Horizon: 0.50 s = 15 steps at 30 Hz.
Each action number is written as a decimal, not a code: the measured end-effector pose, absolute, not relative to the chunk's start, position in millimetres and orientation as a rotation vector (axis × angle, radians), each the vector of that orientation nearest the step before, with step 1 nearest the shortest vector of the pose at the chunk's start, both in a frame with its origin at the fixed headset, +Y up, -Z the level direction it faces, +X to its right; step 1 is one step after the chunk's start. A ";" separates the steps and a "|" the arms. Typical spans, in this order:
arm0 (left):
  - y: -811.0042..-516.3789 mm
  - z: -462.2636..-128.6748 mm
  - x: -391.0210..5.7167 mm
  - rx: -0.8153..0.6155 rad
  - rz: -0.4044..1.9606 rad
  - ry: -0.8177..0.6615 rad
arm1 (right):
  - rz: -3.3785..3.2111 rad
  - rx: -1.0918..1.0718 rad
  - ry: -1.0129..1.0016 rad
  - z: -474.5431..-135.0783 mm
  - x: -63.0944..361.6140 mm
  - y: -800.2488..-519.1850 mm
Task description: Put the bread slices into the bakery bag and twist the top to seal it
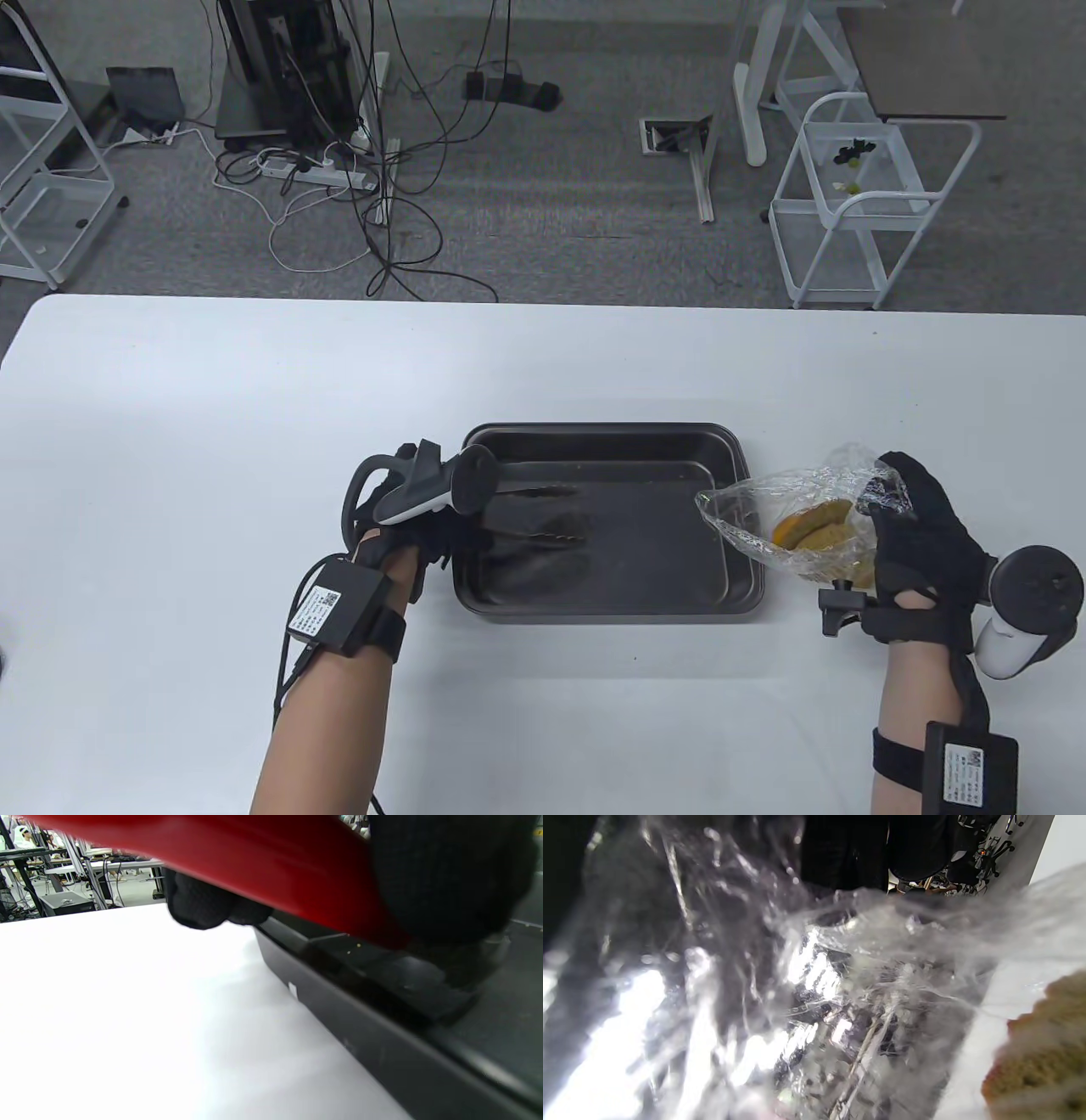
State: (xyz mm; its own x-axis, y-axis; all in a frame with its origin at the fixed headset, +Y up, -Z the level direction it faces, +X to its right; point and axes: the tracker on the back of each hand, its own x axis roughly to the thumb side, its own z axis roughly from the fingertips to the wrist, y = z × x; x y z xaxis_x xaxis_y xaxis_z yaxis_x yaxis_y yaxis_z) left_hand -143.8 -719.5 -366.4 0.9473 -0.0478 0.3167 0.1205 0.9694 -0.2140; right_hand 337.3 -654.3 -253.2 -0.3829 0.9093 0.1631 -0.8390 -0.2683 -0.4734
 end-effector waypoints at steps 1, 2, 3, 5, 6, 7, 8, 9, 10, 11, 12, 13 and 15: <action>-720.1 -367.1 -144.0 -0.236 -0.091 -0.315 | 1.879 -0.165 -0.589 -253.3 336.8 -654.2; -720.9 -367.7 -144.8 -0.236 -0.087 -0.310 | 1.882 -0.164 -0.589 -253.4 336.1 -654.1; -720.9 -368.0 -145.2 -0.238 -0.084 -0.309 | 1.884 -0.163 -0.590 -253.5 335.6 -653.9; -721.9 -368.9 -145.5 -0.259 -0.092 -0.306 | 1.890 -0.158 -0.589 -253.4 334.5 -653.2; -722.4 -369.0 -145.1 -0.278 -0.105 -0.302 | 1.894 -0.153 -0.589 -253.5 333.7 -652.4; -723.5 -368.9 -144.1 -0.293 -0.132 -0.299 | 1.902 -0.143 -0.580 -254.0 332.6 -651.5; -723.6 -368.5 -143.0 -0.301 -0.148 -0.296 | 1.920 -0.130 -0.567 -254.6 331.1 -650.5; -723.6 -368.0 -142.0 -0.301 -0.155 -0.296 | 1.934 -0.122 -0.560 -255.0 330.0 -649.9; -723.4 -367.1 -140.3 -0.302 -0.164 -0.298 | 1.948 -0.115 -0.557 -255.5 328.3 -649.3; -723.3 -366.4 -139.1 -0.299 -0.175 -0.297 | 1.953 -0.110 -0.558 -255.8 327.3 -648.9; -723.6 -365.6 -137.7 -0.303 -0.189 -0.296 | 1.955 -0.106 -0.558 -256.0 325.9 -648.6; -724.1 -365.1 -136.6 -0.315 -0.199 -0.295 | 1.955 -0.105 -0.557 -256.0 325.0 -648.5; -724.0 -363.9 -135.8 -0.314 -0.211 -0.290 | 1.956 -0.101 -0.556 -255.9 324.0 -648.3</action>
